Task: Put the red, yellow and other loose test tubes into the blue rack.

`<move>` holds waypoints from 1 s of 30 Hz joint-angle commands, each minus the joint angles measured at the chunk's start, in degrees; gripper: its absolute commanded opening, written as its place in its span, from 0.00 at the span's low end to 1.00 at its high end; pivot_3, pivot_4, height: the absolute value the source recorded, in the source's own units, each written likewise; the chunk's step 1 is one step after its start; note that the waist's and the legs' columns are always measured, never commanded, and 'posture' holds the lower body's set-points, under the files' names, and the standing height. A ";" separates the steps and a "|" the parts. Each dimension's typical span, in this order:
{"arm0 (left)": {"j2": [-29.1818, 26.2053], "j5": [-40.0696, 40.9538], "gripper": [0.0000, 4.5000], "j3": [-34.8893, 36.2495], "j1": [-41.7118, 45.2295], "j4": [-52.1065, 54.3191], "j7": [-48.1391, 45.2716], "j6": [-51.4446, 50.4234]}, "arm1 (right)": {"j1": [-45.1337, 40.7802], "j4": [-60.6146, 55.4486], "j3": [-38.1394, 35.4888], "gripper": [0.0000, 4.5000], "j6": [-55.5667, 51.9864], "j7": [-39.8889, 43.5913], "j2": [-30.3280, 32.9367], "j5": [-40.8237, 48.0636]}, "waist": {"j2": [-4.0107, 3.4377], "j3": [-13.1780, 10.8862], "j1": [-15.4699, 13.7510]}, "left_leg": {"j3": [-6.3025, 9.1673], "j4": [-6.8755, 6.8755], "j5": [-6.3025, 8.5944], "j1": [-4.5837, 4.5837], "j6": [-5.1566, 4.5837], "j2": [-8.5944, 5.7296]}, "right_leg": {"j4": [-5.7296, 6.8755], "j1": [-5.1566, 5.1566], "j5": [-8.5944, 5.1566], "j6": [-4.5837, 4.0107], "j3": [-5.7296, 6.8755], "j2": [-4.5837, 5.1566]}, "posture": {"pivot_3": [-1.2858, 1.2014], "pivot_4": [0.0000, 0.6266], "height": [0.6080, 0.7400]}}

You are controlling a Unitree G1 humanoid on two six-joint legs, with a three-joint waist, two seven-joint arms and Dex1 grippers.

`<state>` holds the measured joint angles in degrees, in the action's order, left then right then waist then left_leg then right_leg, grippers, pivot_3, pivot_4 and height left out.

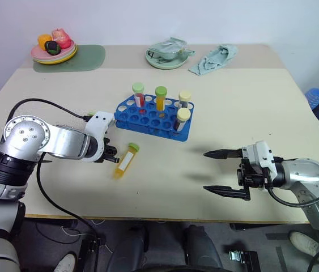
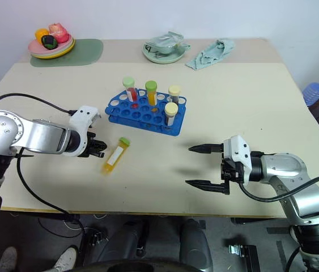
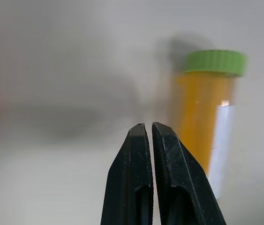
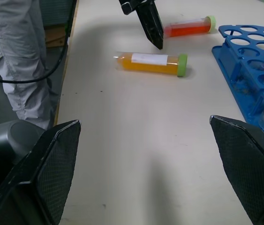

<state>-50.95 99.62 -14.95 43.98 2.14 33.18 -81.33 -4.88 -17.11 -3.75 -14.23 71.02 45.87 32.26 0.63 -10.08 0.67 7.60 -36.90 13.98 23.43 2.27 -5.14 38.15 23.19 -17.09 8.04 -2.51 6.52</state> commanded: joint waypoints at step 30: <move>12.15 -15.65 0.71 3.88 6.41 -3.61 -5.40 -11.17 | 2.02 -7.53 -2.22 1.00 -4.86 -4.72 0.08 2.41 | 0.01 0.00 0.02 | 0.00 -0.03 0.02 0.01 -0.03 0.01 | 0.01 0.00 0.00 0.01 0.01 -0.01 | 0.52 0.24 1.00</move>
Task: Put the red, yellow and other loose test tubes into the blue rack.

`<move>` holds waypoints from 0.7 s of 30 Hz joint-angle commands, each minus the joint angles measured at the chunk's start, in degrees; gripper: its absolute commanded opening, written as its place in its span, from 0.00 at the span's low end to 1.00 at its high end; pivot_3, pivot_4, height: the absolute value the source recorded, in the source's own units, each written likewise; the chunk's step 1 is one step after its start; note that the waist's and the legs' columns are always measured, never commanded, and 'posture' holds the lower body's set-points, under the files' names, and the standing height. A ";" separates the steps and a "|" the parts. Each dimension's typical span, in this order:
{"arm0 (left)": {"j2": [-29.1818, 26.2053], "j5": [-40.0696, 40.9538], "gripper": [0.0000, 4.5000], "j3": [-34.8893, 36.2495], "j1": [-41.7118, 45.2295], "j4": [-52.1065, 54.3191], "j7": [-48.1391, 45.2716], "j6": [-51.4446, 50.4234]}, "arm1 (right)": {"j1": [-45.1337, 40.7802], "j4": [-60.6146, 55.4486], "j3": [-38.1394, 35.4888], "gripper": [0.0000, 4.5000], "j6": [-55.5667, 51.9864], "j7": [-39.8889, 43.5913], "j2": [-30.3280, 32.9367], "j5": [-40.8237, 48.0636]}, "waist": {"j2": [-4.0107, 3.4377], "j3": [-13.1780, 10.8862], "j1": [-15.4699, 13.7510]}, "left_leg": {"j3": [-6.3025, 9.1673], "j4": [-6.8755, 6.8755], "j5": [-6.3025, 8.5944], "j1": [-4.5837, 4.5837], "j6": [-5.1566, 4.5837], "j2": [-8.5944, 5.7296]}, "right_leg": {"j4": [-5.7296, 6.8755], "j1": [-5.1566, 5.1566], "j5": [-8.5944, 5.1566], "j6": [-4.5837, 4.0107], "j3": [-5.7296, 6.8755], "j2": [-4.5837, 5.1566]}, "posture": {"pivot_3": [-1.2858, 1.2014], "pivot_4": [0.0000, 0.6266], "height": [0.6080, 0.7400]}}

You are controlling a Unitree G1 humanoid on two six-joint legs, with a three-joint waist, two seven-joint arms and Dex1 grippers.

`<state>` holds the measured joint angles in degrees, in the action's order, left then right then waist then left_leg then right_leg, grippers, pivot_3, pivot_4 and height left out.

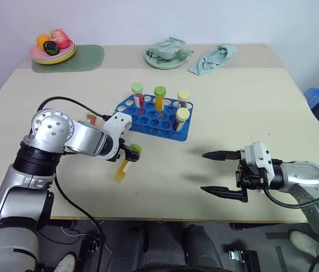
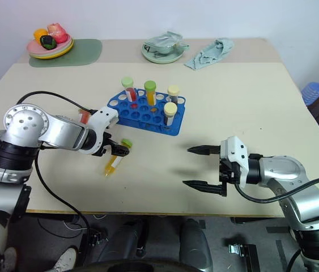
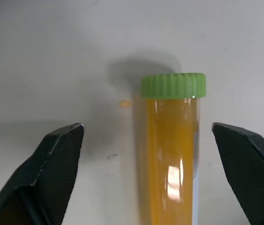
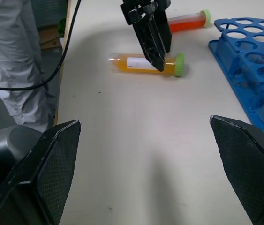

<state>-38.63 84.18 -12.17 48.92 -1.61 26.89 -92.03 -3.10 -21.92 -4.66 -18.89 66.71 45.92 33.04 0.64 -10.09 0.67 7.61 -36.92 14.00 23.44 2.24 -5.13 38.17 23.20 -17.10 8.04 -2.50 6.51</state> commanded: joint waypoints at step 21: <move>0.12 0.01 0.17 1.82 0.65 -0.12 2.53 -0.47 | 0.96 -2.26 -1.24 1.00 0.74 -0.57 -0.26 1.42 | 0.00 0.00 0.00 | 0.00 0.00 0.00 0.00 0.00 0.00 | 0.00 0.00 0.00 0.00 0.00 0.00 | 0.52 0.24 1.00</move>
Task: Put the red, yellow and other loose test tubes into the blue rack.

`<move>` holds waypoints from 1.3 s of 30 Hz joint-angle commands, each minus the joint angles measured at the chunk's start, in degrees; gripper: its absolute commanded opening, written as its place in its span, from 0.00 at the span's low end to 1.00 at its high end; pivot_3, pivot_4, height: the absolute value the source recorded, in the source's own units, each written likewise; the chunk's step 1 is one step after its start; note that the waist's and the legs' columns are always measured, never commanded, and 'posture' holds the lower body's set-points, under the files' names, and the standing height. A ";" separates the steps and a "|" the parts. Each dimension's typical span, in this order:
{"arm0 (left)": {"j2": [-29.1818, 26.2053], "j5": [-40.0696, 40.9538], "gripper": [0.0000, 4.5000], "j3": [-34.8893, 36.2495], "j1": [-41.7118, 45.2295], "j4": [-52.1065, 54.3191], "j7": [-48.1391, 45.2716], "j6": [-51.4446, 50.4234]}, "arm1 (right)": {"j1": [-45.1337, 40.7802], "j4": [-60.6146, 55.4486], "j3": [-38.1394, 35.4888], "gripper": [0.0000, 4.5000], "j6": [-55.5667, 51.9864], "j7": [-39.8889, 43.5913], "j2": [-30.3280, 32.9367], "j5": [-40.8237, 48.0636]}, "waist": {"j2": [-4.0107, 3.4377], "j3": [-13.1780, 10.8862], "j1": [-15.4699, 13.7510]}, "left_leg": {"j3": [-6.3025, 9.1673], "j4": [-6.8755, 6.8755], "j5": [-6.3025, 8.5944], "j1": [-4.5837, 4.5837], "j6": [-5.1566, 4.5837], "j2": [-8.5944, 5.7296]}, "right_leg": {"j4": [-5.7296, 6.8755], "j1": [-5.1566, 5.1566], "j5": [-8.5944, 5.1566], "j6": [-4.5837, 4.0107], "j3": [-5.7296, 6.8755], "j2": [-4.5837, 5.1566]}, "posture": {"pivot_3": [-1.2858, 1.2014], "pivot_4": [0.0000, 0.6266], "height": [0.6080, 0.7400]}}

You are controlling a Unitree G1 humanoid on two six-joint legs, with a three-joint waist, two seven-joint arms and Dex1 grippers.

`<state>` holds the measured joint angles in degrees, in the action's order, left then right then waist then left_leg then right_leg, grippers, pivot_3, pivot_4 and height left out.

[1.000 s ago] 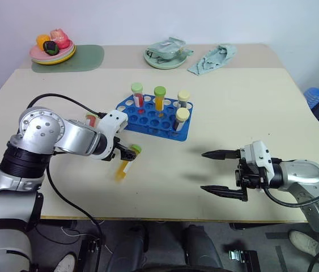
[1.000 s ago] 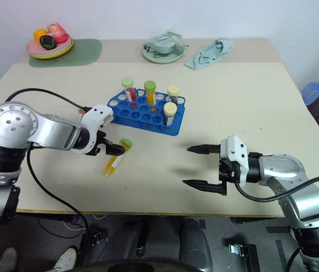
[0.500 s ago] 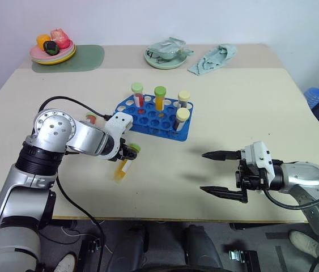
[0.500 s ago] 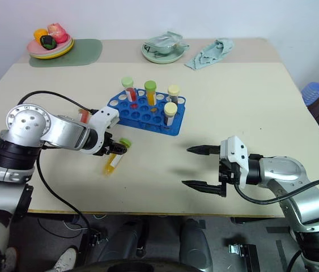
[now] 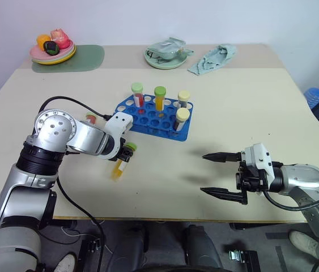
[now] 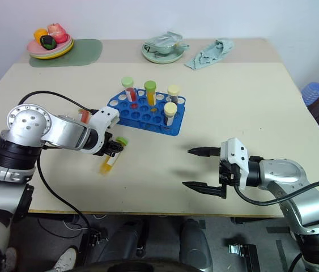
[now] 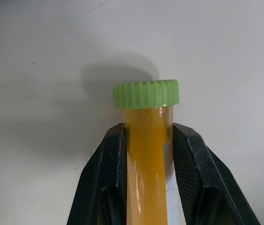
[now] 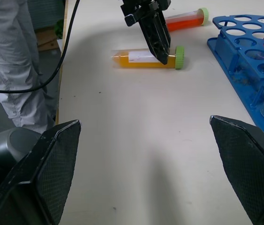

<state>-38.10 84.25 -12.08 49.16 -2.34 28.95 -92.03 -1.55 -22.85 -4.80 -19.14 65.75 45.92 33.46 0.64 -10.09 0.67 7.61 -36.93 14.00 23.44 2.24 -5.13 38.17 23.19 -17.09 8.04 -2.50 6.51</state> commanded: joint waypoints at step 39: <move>16.06 -66.35 0.17 2.29 -18.04 9.44 -46.98 85.67 | 1.04 -7.72 -8.09 1.00 -6.28 -16.02 -1.73 1.85 | 0.04 -0.02 -1.35 | -0.14 -0.09 0.28 0.05 -0.48 -0.03 | -0.19 -0.10 0.01 0.01 0.02 0.08 | 0.52 0.24 1.00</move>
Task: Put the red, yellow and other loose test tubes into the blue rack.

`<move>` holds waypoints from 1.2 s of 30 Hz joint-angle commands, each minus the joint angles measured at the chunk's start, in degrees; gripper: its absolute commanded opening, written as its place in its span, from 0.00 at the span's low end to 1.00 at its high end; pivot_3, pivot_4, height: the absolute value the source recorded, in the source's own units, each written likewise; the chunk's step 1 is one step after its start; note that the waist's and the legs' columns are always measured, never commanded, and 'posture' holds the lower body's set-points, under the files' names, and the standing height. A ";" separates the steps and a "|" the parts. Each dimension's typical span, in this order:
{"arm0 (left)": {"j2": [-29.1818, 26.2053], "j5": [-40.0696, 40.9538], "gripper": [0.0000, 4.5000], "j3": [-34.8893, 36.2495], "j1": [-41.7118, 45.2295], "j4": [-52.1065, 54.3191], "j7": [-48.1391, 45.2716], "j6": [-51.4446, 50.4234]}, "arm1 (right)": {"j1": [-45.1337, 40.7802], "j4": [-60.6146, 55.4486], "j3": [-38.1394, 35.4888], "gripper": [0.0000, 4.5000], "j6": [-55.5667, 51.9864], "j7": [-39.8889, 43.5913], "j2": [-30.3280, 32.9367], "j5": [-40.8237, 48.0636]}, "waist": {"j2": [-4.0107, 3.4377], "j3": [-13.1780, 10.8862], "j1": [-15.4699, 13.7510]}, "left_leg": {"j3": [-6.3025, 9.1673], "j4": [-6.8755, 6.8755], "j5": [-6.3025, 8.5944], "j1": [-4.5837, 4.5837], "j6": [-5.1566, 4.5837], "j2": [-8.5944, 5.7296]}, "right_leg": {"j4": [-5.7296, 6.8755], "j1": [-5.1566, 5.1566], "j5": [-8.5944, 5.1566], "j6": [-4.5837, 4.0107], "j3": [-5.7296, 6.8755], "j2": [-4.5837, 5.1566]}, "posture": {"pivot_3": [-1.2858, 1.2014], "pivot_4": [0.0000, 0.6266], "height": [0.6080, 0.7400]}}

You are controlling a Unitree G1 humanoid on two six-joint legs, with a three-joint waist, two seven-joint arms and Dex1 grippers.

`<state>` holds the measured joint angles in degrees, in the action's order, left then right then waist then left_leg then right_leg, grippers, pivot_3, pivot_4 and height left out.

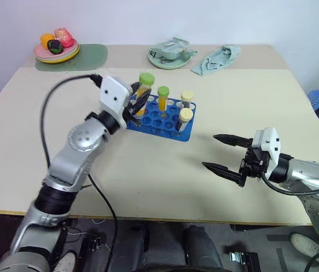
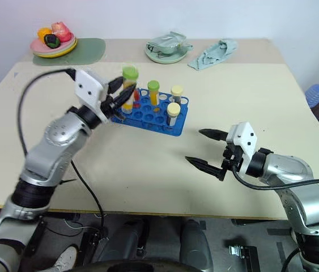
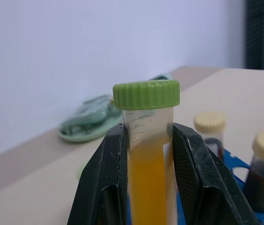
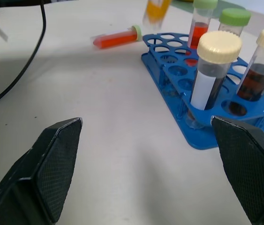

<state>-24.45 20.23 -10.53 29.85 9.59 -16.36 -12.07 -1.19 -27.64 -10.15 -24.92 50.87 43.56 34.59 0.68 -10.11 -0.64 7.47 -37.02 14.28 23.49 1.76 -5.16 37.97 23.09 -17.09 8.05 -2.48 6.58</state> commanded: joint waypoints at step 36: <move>16.91 -10.96 0.17 3.08 1.07 -27.00 -11.36 25.42 | 6.67 -8.92 -8.56 1.00 -2.50 -9.12 -0.80 2.45 | 0.01 0.03 -0.02 | 0.00 -0.05 0.02 -0.12 -0.04 -0.02 | 0.00 -0.18 0.04 0.09 0.03 -0.01 | 0.52 0.24 1.00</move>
<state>-7.60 10.11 -7.45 31.99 -17.75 -27.17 13.60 5.68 -34.79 -17.15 -28.33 41.53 42.68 36.34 0.69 -10.08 -0.66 7.48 -37.07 14.29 23.35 1.72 -5.18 37.97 22.89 -17.05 8.14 -2.45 6.57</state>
